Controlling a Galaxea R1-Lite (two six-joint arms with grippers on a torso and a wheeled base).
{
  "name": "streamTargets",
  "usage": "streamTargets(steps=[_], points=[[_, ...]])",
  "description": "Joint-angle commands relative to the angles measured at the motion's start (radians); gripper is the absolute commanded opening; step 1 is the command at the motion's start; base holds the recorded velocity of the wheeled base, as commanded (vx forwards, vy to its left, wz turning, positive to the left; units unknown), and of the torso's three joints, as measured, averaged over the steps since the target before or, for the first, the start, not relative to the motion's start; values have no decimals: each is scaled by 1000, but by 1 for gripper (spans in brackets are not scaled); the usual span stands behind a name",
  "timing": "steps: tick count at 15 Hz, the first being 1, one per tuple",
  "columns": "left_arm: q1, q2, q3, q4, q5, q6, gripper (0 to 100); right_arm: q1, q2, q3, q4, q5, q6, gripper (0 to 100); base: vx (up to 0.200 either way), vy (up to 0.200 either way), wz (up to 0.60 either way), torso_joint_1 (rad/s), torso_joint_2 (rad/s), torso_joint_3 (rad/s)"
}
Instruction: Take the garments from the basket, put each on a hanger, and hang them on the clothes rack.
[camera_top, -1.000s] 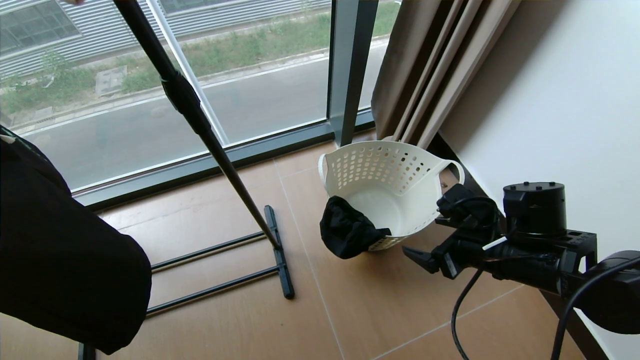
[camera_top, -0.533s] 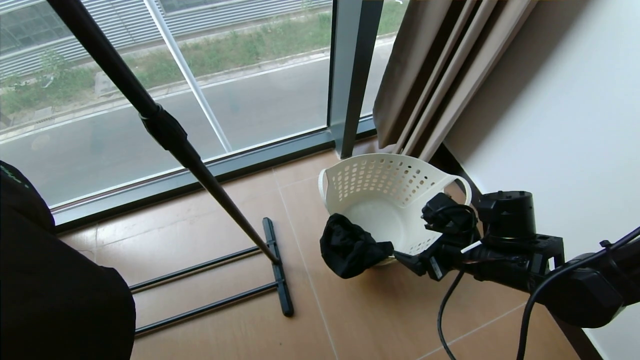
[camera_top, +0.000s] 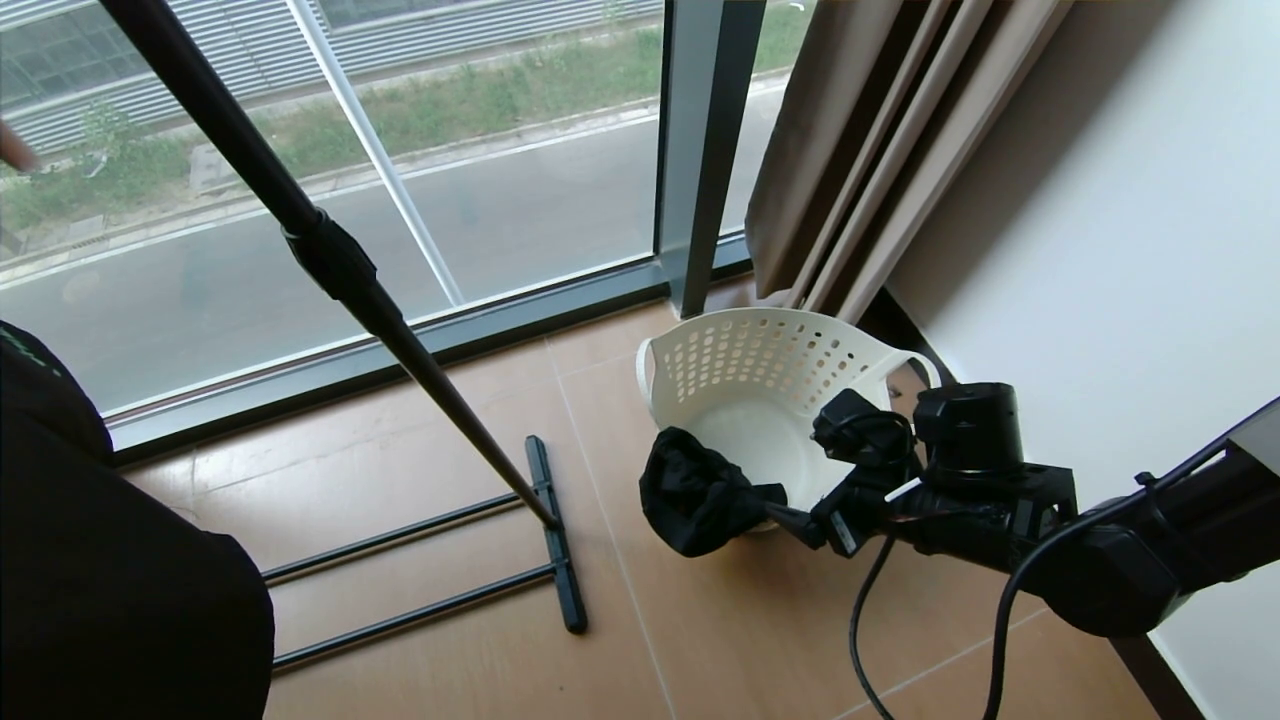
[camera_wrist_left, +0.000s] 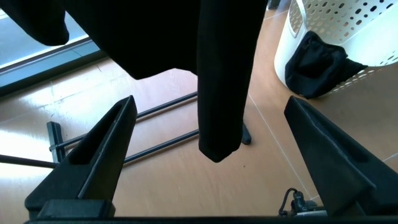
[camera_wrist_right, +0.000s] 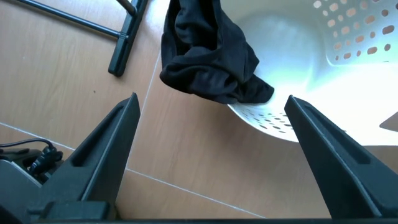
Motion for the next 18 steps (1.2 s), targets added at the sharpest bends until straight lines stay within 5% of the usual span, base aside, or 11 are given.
streamTargets(steps=[1,12,18], points=[[0,1,0,0,-1,1,100,15,32,-31,0,0,0,100,0,0,0,0,0,0],[0,1,0,0,-4,11,100,21,95,-103,-6,-10,0,100,0,0,0,0,0,0],[0,1,0,0,-2,9,100,19,98,-112,-12,-10,1,100,0,0,0,-44,298,258]])
